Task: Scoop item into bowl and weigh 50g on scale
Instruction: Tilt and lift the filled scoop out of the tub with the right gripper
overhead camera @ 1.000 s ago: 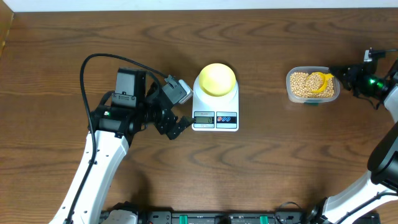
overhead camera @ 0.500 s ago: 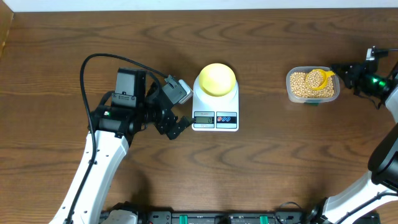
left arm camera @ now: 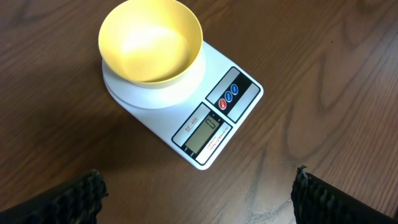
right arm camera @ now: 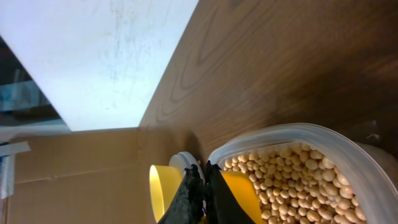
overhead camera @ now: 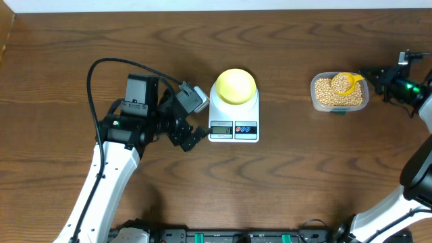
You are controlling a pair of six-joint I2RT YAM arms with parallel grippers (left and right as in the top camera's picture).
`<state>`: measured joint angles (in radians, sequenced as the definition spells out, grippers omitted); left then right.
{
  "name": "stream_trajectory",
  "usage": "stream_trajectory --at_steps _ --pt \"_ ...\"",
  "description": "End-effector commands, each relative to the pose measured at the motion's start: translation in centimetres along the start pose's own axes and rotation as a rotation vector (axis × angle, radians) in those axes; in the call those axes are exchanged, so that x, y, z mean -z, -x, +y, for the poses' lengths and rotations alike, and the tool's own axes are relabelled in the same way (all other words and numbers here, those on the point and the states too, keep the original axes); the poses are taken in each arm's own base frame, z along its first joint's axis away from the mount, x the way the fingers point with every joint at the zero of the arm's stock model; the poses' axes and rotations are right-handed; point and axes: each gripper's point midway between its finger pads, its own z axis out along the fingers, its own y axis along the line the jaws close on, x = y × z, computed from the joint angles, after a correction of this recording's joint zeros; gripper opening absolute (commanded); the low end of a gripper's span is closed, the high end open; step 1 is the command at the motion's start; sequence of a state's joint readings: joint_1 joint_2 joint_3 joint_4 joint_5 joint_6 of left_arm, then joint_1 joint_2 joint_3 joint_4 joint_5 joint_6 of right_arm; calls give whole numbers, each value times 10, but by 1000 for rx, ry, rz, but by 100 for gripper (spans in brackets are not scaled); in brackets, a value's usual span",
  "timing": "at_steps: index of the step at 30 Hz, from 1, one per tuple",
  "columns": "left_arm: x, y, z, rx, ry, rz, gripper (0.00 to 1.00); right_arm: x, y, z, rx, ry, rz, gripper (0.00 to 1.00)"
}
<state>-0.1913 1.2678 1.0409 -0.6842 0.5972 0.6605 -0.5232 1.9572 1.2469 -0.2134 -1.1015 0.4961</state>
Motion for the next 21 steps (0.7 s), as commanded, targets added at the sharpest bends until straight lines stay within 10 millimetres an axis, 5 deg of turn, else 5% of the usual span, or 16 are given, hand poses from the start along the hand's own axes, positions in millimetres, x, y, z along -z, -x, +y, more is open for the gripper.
stream_trajectory --at_steps 1,21 --pt "-2 -3 -2 -4 -19 3 98 2 -3 1 -67 61 24 1" --pt "-2 -3 -2 -4 -19 3 98 3 0 24 -141 164 58 1"
